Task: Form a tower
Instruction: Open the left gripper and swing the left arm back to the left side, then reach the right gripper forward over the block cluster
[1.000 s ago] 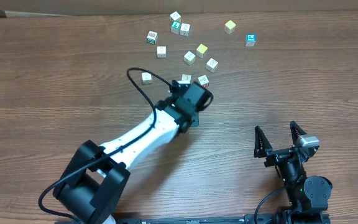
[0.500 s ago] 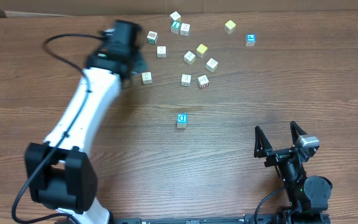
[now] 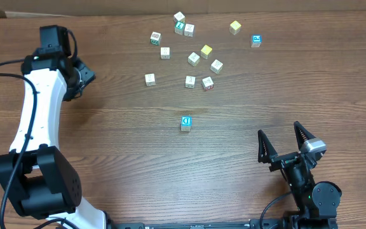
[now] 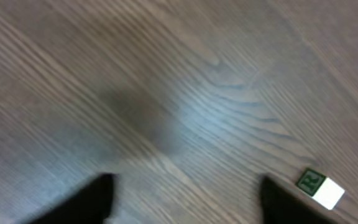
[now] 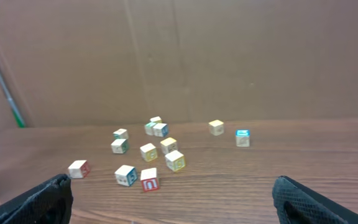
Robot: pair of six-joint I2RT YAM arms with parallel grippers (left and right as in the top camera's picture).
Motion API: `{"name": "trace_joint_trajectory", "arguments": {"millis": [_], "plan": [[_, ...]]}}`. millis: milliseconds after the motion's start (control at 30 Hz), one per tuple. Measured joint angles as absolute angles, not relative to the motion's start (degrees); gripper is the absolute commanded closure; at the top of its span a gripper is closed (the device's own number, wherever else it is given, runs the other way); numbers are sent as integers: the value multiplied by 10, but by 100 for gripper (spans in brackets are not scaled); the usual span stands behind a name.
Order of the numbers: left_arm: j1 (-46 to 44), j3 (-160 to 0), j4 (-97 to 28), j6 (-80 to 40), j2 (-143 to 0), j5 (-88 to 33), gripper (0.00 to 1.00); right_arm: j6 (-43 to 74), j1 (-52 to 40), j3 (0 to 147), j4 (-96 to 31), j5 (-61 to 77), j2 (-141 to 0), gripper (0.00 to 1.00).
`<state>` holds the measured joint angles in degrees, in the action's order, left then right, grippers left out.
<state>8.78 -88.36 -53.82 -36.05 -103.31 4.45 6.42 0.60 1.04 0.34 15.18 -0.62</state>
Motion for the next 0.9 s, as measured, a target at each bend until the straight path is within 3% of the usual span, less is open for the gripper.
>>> {"name": "trace_joint_trajectory", "arguments": {"millis": [167, 367, 900], "plan": [[87, -884, -539, -361, -1033, 40, 1, 72, 6, 33, -24, 150, -11, 0], [87, -884, -540, -361, -1033, 38, 0, 74, 6, 215, -75, 127, -115, 0], [87, -885, -541, -361, -1033, 35, 0, 38, 5, 1117, -599, 120, -771, 0]]}}
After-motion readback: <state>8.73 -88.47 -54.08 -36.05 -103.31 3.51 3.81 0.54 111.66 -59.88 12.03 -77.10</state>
